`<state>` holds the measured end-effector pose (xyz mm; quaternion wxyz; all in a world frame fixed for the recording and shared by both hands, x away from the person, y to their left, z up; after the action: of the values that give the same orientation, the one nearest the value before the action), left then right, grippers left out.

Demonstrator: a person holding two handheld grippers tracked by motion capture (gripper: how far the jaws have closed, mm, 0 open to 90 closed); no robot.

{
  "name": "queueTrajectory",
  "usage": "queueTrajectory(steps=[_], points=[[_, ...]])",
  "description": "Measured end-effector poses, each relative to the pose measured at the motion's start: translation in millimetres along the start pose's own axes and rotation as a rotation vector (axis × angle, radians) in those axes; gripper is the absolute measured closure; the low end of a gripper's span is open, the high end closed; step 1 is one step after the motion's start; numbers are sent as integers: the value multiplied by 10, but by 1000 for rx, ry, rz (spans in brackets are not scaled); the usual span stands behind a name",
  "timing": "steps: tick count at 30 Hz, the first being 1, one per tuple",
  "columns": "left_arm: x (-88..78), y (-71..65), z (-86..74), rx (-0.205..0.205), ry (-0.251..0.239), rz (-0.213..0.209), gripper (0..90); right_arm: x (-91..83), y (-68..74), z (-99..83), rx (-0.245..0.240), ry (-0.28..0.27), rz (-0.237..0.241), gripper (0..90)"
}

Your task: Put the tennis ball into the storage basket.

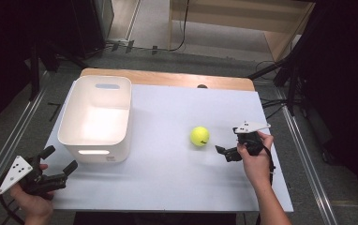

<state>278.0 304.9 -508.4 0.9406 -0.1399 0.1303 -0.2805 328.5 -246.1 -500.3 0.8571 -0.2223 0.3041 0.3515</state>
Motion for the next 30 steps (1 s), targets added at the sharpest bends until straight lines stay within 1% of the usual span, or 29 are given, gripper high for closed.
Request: queueTrajectory(steps=[4,6,7,12,14,15,17,23,30], points=[[-1,1,1,2,0,0,0,44,3,28,-9,15,23,0],[-1,0,0,1,0,-1,0,51,6,32,-10,23,26,0],[-1,1,1,2,0,0,0,76,3,47,-19,29,37,0],[-1,0,0,2,1,-2,0,139,13,71,-24,53,62,0],[-3,0,1,3,0,-3,0,155,10,76,-30,56,64,0],[-3,0,1,2,0,-4,0,188,22,83,-32,63,79,0],[-3,-1,1,3,0,-7,0,216,26,90,-36,75,85,0],[-3,-4,0,2,1,-9,0,303,39,122,-50,86,111,0],[-1,-7,-2,5,3,-8,0,370,43,167,-55,97,125,0]])
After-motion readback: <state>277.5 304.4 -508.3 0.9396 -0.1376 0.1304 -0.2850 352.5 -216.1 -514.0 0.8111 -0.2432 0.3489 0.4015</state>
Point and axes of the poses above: each handheld gripper's, and its own axes: x roughly forward along the jaws, z roughly out of its top, y roughly to its left, the point moved 6 cm from there along x, roughly forward along the jaws, and after that the axes turned 14 degrees about -x, right-handed, at the moved point
